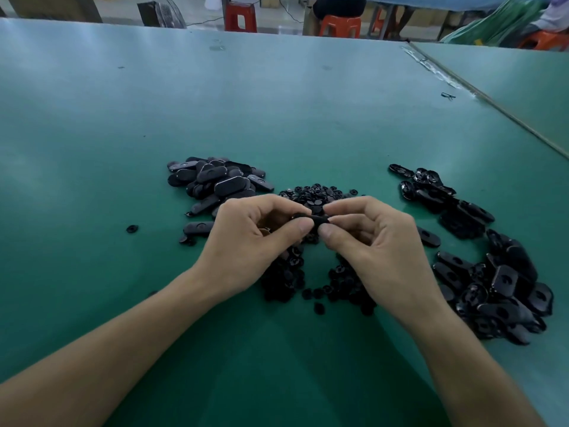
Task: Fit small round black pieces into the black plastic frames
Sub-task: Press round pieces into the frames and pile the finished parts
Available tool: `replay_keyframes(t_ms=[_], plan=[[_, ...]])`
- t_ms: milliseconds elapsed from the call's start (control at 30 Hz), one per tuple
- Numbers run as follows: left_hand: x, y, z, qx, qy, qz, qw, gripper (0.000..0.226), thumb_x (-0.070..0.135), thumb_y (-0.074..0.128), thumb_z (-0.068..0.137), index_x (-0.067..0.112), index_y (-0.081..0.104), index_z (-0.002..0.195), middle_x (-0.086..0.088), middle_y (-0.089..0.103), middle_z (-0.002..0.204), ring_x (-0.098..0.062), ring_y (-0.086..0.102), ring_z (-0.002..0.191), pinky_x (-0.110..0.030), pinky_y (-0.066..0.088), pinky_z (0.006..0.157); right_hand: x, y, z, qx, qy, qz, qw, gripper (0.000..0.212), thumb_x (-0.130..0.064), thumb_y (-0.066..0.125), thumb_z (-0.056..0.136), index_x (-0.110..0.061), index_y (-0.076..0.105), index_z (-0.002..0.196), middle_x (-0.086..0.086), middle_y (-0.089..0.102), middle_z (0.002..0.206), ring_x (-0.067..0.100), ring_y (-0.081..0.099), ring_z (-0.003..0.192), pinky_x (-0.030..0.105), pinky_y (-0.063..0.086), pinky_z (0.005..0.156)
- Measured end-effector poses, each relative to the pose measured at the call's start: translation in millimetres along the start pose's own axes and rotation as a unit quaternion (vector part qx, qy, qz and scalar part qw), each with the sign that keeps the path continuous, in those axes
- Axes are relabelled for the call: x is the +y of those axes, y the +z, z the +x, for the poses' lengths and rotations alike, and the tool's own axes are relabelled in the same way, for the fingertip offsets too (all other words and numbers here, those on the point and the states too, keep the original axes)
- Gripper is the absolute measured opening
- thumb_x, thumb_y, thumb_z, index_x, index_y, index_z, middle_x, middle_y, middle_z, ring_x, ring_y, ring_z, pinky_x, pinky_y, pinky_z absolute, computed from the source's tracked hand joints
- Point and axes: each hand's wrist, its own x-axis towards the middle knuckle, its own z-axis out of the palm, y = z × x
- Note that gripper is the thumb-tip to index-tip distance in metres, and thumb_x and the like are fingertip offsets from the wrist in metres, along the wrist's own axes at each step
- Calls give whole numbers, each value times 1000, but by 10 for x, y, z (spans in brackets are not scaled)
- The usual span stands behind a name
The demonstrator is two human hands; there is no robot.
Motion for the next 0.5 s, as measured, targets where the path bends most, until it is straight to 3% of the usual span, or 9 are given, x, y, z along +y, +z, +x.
replay_keyframes(t_ms=[100, 333, 500], plan=[[20, -10, 13, -1, -20, -31, 999, 18, 23, 75, 81, 21, 74, 98, -1, 75, 72, -14, 71, 66, -22, 56, 57, 12, 9, -1, -5, 9, -21, 1000, 10, -19, 78, 86, -27, 73, 89, -6, 75, 78, 12, 71, 72, 33, 58, 73], [-4, -25, 24, -4, -10, -30, 1000, 18, 1, 70, 91, 17, 76, 98, -5, 77, 82, -14, 73, 71, -23, 58, 63, 16, 17, 13, 17, 28, 20, 999, 8, -14, 76, 86, -22, 74, 86, -2, 75, 76, 8, 68, 66, 21, 53, 64], [-16, -29, 6, -9, 4, -7, 1000, 23, 16, 77, 81, 28, 75, 100, -3, 74, 81, -20, 71, 73, -31, 58, 67, 16, 35, -2, 18, -6, -4, 1000, 10, -15, 76, 86, -24, 72, 88, -5, 75, 78, 9, 69, 69, 22, 54, 68]])
